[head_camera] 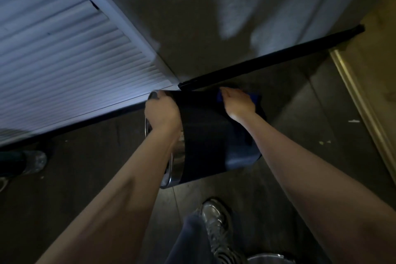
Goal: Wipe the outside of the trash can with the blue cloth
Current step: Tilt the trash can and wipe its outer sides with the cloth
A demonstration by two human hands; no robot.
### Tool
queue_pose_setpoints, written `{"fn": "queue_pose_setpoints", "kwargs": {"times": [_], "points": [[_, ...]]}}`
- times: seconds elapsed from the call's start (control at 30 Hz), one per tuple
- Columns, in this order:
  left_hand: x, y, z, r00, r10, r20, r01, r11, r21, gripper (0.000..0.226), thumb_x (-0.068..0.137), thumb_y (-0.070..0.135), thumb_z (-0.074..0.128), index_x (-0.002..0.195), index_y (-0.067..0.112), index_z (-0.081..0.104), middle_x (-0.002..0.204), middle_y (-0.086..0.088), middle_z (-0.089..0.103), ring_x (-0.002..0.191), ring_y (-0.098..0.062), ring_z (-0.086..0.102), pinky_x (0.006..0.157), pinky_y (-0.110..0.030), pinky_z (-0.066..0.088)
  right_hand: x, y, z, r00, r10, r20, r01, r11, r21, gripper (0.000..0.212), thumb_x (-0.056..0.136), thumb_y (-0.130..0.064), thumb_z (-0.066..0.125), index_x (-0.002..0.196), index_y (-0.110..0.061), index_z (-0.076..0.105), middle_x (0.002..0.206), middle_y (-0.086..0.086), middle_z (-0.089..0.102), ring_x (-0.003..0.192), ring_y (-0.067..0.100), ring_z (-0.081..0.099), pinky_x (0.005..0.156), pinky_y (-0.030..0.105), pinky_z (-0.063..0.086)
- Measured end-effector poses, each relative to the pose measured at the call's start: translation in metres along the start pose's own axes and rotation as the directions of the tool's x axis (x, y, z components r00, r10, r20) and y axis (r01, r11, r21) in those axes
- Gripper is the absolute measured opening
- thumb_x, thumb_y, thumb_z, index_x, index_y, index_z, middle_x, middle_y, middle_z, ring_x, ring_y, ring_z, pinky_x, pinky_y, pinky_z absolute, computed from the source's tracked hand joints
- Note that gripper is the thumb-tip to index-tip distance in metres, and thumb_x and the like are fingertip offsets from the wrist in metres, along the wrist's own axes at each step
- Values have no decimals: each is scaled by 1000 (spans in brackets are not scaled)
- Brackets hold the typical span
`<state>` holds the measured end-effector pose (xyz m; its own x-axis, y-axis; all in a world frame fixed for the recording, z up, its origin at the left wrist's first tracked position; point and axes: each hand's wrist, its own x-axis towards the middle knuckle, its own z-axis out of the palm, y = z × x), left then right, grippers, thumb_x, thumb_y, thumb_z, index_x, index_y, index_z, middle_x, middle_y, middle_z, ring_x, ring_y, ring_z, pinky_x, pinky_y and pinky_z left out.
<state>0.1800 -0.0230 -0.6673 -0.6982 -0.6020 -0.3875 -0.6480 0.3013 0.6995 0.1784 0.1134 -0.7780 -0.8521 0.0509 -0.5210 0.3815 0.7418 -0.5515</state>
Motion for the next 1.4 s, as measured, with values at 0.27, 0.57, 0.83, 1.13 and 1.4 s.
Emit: {"fn": "queue_pose_setpoints", "kwargs": {"times": [0.27,0.57,0.83,1.13,1.4], "points": [[-27,-17,-6,995,93,34,-90,993,-81,47,96,38,33,66,10,56,65,-1,53,66,-18,52,69,-29,39,9,-108,-1,909,-319,268,284,945,161,37,96,-30,32,124,-15,51,139,13,45,122,29,46,103,41,36],[-31,-28,-14,990,98,102,-69,965,-254,50,95,32,37,48,21,49,34,11,52,35,3,45,47,-19,39,-103,-67,30,814,-529,-240,563,820,104,46,97,-22,33,142,-15,29,150,3,34,139,19,26,114,32,19],[-40,-32,-13,962,262,81,-252,961,-115,52,93,34,37,53,11,61,55,-13,64,60,-25,60,67,-46,43,-16,-95,-8,938,-324,126,279,917,286,34,97,-24,35,122,-12,55,132,15,54,118,28,51,96,32,37],[-32,-27,-9,951,287,115,-270,953,-140,57,94,39,34,45,15,48,50,-5,51,50,-17,47,58,-28,35,-20,-74,-5,953,-301,37,271,900,343,39,98,-30,30,135,-21,43,143,9,44,128,27,44,104,30,32],[-14,-13,-3,949,256,186,-219,955,-199,48,87,47,38,56,17,60,58,-5,62,60,-21,58,72,-39,47,-112,-20,63,777,-411,-478,437,897,-62,55,91,-35,36,143,-19,24,150,4,32,139,25,26,109,34,18]]}}
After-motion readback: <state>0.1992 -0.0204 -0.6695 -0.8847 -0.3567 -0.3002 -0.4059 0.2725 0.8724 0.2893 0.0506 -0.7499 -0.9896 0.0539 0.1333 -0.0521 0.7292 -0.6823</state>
